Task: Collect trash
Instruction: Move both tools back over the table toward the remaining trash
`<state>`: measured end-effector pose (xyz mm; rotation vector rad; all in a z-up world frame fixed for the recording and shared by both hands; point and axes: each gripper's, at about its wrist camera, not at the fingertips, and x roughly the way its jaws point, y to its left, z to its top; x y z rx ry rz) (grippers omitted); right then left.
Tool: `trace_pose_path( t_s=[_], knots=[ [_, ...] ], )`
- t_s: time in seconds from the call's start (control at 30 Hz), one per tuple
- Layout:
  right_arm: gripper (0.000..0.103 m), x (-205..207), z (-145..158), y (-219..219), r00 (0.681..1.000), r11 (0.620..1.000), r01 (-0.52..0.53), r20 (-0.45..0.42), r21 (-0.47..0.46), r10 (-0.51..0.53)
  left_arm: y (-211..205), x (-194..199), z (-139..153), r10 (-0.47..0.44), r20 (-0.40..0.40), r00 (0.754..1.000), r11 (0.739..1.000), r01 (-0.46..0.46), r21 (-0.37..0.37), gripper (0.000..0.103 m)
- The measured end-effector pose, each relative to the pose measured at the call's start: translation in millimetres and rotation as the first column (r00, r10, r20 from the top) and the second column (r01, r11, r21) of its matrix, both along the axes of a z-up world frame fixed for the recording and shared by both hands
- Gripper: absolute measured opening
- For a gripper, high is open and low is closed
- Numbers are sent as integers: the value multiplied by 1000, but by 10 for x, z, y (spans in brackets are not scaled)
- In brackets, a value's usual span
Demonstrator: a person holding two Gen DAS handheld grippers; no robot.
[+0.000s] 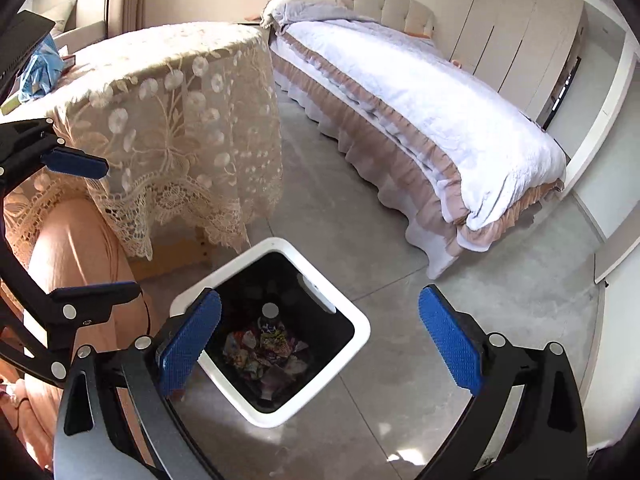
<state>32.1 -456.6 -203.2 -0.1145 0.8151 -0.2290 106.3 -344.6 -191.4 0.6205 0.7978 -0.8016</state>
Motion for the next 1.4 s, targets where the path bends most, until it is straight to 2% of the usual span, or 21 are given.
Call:
trace_pose_path(
  t_s=[0.17,0.33,0.5,0.63,0.73,0.93,1.13,1.23,1.4],
  knots=[
    [99,51,266,257,995,998,-54,78,-16,55,389,48,281,85,38,996,995,-83,-54,98],
    [99,156,516,546,981,992,-122,148,-3,121,828,91,531,179,92,980,977,-167,-130,98],
    [99,362,770,863,952,972,-219,237,89,192,1354,218,755,290,129,948,942,-259,-215,98],
    [99,608,903,1262,923,944,-310,275,112,270,1838,398,847,396,138,908,905,-360,-228,98],
    [99,796,961,1549,903,921,-370,280,119,327,2219,529,895,468,130,874,871,-431,-238,98],
    [99,1137,1056,2079,864,876,-466,279,126,419,2843,748,917,557,96,825,815,-520,-254,98],
    [99,1438,1049,2445,843,848,-515,251,121,476,3206,1022,851,602,73,795,784,-571,-242,98],
    [99,1571,1032,2570,836,837,-533,234,124,497,3353,1162,795,633,57,772,761,-607,-229,98],
    [99,1815,985,2757,833,827,-546,198,136,517,3496,1387,740,639,33,769,753,-616,-231,98]
  ],
)
